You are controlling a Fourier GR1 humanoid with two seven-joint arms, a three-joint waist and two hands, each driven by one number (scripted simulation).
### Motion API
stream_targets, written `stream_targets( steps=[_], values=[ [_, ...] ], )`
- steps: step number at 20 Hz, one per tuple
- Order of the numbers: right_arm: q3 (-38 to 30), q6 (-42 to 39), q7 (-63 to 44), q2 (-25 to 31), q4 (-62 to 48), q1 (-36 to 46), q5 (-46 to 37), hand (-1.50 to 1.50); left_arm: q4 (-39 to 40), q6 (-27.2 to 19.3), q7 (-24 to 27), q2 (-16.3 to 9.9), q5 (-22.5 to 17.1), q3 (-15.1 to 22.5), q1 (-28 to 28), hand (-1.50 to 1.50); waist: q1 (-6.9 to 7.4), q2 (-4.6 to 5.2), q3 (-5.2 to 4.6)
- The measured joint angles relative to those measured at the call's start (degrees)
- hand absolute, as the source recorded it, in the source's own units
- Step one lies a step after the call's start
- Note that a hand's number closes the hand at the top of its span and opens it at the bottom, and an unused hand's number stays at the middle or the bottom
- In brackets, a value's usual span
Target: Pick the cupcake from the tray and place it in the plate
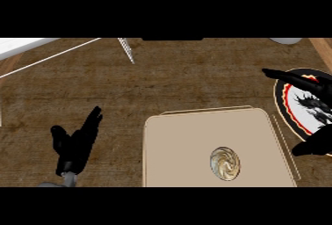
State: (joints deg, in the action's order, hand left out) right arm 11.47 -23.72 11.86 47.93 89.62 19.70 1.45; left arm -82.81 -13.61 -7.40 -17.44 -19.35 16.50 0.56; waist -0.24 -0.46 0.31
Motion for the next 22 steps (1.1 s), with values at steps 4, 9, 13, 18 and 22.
stream_targets(
  steps=[4,9,13,18,22],
  values=[
    [3.5,0.2,-7.7,-0.7,7.2,-1.0,-4.2,-1.50,0.2,0.3,-1.1,0.3,0.0,-0.6,0.4,0.00,-0.08,-0.04,0.00],
    [7.7,1.4,-15.3,-5.2,12.5,-2.3,-10.1,-1.50,-0.5,1.5,-0.4,0.2,0.7,-1.3,-0.6,0.00,0.22,0.02,0.01],
    [9.9,1.4,-20.5,-8.2,15.6,-3.4,-14.7,-1.50,-0.1,2.2,-0.2,0.9,1.4,-1.9,-0.6,0.00,0.25,0.06,0.03],
    [12.3,-0.5,-24.1,-11.0,17.8,-6.5,-18.3,-1.50,-0.2,2.4,-1.1,1.7,2.3,-2.7,-0.4,0.00,0.25,0.10,0.03],
    [12.1,-2.3,-24.1,-13.1,18.4,-8.8,-20.3,-1.50,-0.2,2.9,-1.0,2.6,3.3,-3.4,-0.6,0.00,0.26,0.11,0.04]
  ],
)
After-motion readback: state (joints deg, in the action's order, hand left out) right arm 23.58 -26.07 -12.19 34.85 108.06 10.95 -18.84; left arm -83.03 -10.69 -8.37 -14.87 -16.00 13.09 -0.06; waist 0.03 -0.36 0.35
